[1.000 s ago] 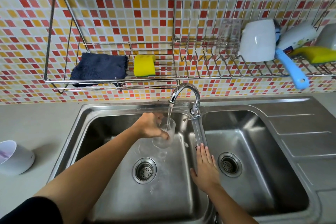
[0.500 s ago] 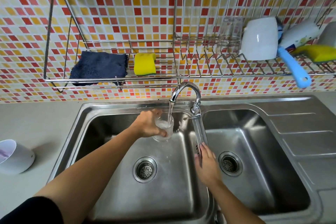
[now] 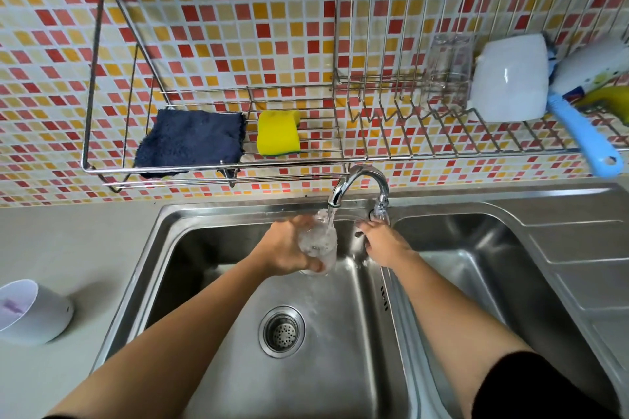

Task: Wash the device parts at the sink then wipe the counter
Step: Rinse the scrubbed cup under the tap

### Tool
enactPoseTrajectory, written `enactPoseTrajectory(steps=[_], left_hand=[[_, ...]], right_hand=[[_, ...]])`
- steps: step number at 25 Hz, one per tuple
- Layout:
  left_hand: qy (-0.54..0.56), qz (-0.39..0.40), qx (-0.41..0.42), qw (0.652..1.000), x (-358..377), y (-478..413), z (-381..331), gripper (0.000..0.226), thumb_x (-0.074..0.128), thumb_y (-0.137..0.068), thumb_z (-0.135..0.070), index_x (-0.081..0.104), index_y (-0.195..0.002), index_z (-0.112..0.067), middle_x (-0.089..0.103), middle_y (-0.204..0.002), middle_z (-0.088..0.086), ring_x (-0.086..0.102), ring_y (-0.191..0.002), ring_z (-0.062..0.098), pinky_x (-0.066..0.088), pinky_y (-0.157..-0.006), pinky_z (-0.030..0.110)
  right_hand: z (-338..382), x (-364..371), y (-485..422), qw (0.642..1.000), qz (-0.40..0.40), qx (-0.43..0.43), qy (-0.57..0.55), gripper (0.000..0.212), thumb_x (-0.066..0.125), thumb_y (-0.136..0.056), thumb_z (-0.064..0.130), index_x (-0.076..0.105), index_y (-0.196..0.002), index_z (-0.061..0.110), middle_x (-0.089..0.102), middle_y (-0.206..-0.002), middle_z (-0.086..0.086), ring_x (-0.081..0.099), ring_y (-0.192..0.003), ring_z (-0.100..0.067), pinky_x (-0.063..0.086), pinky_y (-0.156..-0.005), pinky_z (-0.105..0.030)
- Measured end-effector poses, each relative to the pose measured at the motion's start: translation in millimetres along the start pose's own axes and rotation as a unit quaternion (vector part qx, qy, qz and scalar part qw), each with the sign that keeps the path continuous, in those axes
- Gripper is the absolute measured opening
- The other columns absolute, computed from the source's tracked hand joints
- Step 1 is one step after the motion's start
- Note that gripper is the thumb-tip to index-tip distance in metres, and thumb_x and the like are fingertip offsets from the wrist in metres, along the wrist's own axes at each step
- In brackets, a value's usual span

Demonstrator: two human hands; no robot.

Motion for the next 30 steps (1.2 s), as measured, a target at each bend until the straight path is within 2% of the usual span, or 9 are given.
enactPoseTrajectory(steps=[3, 6, 8, 12, 14, 16, 21, 25, 30], left_hand=[[0.012, -0.005, 0.003, 1.000, -2.0, 0.6, 2.2, 0.083, 0.086, -0.055, -0.032, 0.048, -0.129, -0.026, 0.060, -0.115, -0.003, 0.056, -0.105, 0.018, 0.043, -0.085, 0.022], [0.049, 0.001, 0.001, 0.999, 0.5, 2.1, 6.1, 0.082, 0.087, -0.054, -0.031, 0.046, -0.125, -0.031, 0.060, -0.113, -0.005, 0.056, -0.102, 0.017, 0.043, -0.083, 0.023], [0.054, 0.001, 0.004, 0.999, 2.5, 2.9, 7.7, 0.084, 0.087, -0.053, -0.032, 0.045, -0.127, -0.031, 0.060, -0.115, -0.004, 0.057, -0.103, 0.019, 0.044, -0.084, 0.024], [0.144, 0.005, -0.018, 0.989, 7.4, 10.6, 10.9, 0.085, 0.088, -0.053, -0.023, 0.044, -0.126, -0.026, 0.058, -0.112, -0.009, 0.057, -0.103, 0.013, 0.042, -0.083, 0.020], [0.232, -0.015, -0.056, 0.971, 13.5, 17.1, 18.7, 0.079, 0.088, -0.052, -0.020, 0.045, -0.119, -0.022, 0.056, -0.109, -0.008, 0.057, -0.101, 0.011, 0.044, -0.082, 0.018], [0.233, -0.053, -0.084, 0.967, 19.3, 22.2, 29.0, 0.079, 0.086, -0.042, -0.030, 0.048, -0.111, -0.021, 0.052, -0.110, -0.002, 0.055, -0.101, 0.016, 0.047, -0.084, 0.025], [-0.064, -0.031, -0.095, 0.993, 27.4, 29.4, 41.1, 0.088, 0.081, -0.042, -0.041, 0.045, -0.121, -0.025, 0.039, -0.113, 0.003, 0.044, -0.110, 0.025, 0.046, -0.091, 0.043], [-0.296, 0.007, -0.081, 0.952, 27.4, 35.9, 40.7, 0.090, 0.077, -0.057, -0.047, 0.035, -0.135, -0.034, 0.033, -0.127, 0.004, 0.035, -0.118, 0.025, 0.036, -0.093, 0.050], [-0.440, 0.008, -0.015, 0.898, 22.4, 35.4, 34.9, 0.081, 0.071, -0.066, -0.038, 0.034, -0.137, -0.030, 0.031, -0.130, 0.006, 0.035, -0.116, 0.026, 0.033, -0.089, 0.047]], right_hand=[[3.5, 5.0, -8.3, 0.999, 0.015, -0.001, 0.030, 0.043, 0.053, -0.091, 0.011, 0.041, -0.132, 0.009, 0.048, -0.130, -0.014, 0.053, -0.113, -0.027, 0.045, -0.096, -0.037], [-4.8, -17.3, -2.4, 0.994, -0.078, 0.071, -0.040, 0.025, 0.037, -0.095, 0.004, 0.045, -0.118, 0.003, 0.056, -0.111, -0.018, 0.060, -0.096, -0.031, 0.050, -0.080, -0.035], [-21.5, -29.9, 7.8, 0.969, -0.151, 0.127, -0.151, 0.031, 0.034, -0.093, -0.002, 0.050, -0.119, 0.005, 0.059, -0.107, -0.020, 0.061, -0.096, -0.035, 0.047, -0.078, -0.034], [-34.6, -29.9, 23.8, 0.900, -0.199, 0.174, -0.347, 0.040, 0.040, -0.097, 0.011, 0.037, -0.136, 0.002, 0.056, -0.126, -0.020, 0.053, -0.113, -0.037, 0.041, -0.092, -0.035], [-38.4, -8.4, 36.7, 0.924, -0.159, 0.210, -0.277, 0.058, 0.037, -0.098, 0.033, 0.023, -0.143, 0.000, 0.035, -0.145, -0.022, 0.035, -0.132, -0.037, 0.030, -0.107, -0.040], [-33.8, 33.2, 62.2, 0.968, -0.075, 0.198, -0.133, 0.073, 0.024, -0.094, 0.051, 0.014, -0.146, 0.000, 0.013, -0.155, -0.019, 0.012, -0.143, -0.031, 0.012, -0.117, -0.040], [-18.4, 82.5, 109.9, 0.983, -0.071, 0.165, -0.041, 0.064, 0.024, -0.099, 0.037, -0.003, -0.147, 0.005, -0.010, -0.156, -0.012, -0.007, -0.144, -0.024, -0.001, -0.116, -0.037], [-17.3, 83.1, 112.2, 0.985, -0.058, 0.157, -0.031, 0.060, 0.023, -0.099, 0.028, -0.006, -0.147, 0.004, -0.014, -0.156, -0.011, -0.010, -0.144, -0.023, -0.006, -0.114, -0.035], [-17.3, 85.7, 111.8, 0.985, -0.058, 0.159, -0.039, 0.060, 0.022, -0.099, 0.026, -0.008, -0.147, 0.004, -0.015, -0.155, -0.011, -0.011, -0.144, -0.023, -0.007, -0.113, -0.035]])
Point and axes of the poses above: each hand's wrist, its own y-axis away from the middle knuckle, its own x-axis out of the palm, z = x × y, the point moved 7 cm from there along -y, towards the middle knuckle
